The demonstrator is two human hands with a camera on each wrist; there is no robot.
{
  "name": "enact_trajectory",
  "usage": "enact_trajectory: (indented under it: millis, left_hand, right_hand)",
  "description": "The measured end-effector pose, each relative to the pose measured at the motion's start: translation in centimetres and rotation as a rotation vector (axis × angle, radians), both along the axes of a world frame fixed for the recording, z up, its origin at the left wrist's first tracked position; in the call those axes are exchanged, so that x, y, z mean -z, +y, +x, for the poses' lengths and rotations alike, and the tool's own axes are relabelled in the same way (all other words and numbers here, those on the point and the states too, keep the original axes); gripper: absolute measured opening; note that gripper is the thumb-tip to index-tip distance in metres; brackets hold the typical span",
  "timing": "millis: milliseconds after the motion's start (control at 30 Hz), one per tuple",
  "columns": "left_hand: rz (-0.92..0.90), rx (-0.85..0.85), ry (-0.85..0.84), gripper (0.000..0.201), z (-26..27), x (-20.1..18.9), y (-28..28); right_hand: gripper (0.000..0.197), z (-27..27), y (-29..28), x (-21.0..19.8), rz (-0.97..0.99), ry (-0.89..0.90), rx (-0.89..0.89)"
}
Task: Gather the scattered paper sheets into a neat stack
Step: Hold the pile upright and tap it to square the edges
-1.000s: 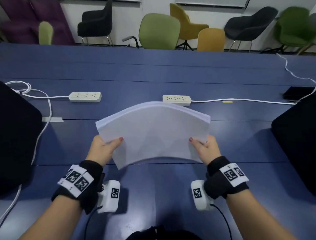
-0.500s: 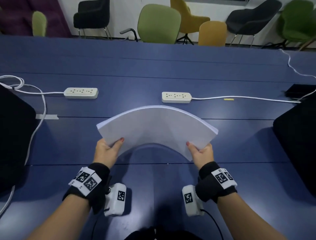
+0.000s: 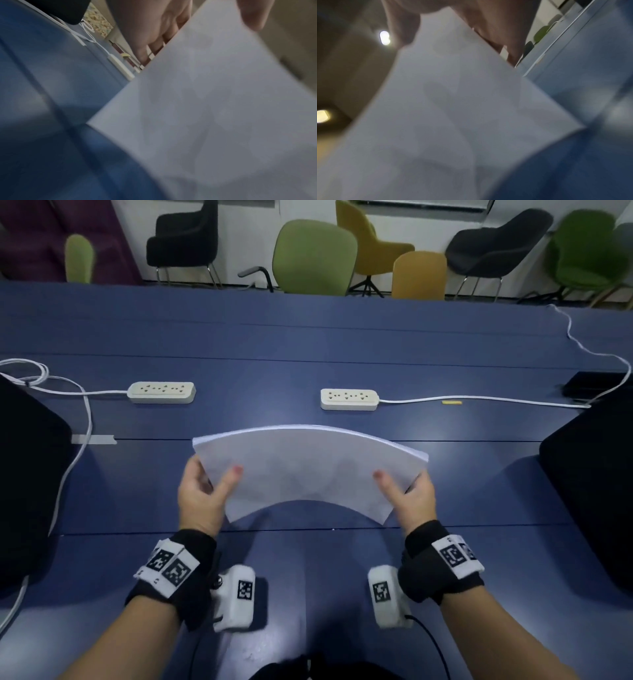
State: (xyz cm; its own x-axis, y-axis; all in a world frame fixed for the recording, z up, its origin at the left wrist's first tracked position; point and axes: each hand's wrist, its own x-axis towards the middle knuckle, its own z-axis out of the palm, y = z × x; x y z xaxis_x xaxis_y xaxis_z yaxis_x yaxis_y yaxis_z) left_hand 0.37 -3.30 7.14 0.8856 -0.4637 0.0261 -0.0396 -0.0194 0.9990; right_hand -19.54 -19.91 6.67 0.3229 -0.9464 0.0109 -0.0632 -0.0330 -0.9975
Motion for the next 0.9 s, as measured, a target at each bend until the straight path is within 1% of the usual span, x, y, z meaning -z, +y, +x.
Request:
enact_trajectory:
  millis: [33,67,100,133,167,200,233,333,400,467,500,533,667,767,900]
  left_hand:
    - [-0.055,-0.07,0.014,0.029,0.5,-0.8,-0.3]
    - [-0.083,-0.137,0.036,0.033,1.0,-1.5,-0.7]
    - [-0.084,-0.198,0.069,0.037,1.4,-2.2,-1.2]
    - [-0.076,-0.244,0.112,0.037,1.7,-2.8,-1.8]
    - [-0.072,-0.267,0.155,0.034,1.9,-3.1,-2.3]
    - [-0.068,-0.27,0.18,0.027,2.0,-3.3,-2.8]
    - [-0.053,-0.265,0.183,0.02,2.0,-3.3,-3.1]
    - [-0.034,-0.259,0.177,0.014,2.4,-2.9,-3.5]
    - [-0.03,-0.264,0.202,0.017,2.5,-3.0,-3.5]
    - [-0.035,-0.267,0.246,0.024,2.5,-3.0,-3.5]
    - [-0.032,-0.26,0.257,0.025,2.4,-2.9,-3.5]
    - [-0.025,-0.256,0.264,0.024,2.2,-2.9,-3.4]
    - [-0.015,-0.249,0.266,0.016,2.3,-2.5,-3.4]
    - [-0.008,-0.237,0.272,0.025,2.3,-2.7,-3.5]
    - [0.003,-0.188,0.279,0.027,2.4,-2.6,-3.5]
  right_hand:
    - [0.055,0.3,0.0,-1.3,-0.035,-0.047,0.053]
    - [0.054,0.6,-0.2,-2.0,-0.059,-0.072,0.096]
    - [0.047,1.1,-0.4,-2.6,-0.024,-0.1,0.141]
    - [0.036,1.6,-0.6,-2.9,0.032,-0.128,0.188]
    - [0.025,2.0,-0.7,-3.2,0.104,-0.138,0.237]
    - [0.021,2.3,-0.9,-3.2,0.142,-0.137,0.266]
    - [0.022,2.6,-1.0,-3.2,0.151,-0.117,0.277]
    - [0.023,2.7,-1.5,-2.8,0.146,-0.089,0.279]
    - [0.022,2.7,-1.6,-2.8,0.179,-0.109,0.276]
    - [0.026,2.8,-1.4,-2.8,0.212,-0.116,0.287]
    - [0.025,2.8,-1.2,-2.7,0.206,-0.111,0.297]
    - [0.023,2.8,-1.1,-2.8,0.186,-0.098,0.314]
    - [0.027,2.9,-1.5,-2.9,0.141,-0.045,0.327]
    - [0.027,3.1,-1.4,-3.1,0.164,-0.062,0.304]
    - [0.026,3.1,-1.4,-3.2,0.141,-0.037,0.316]
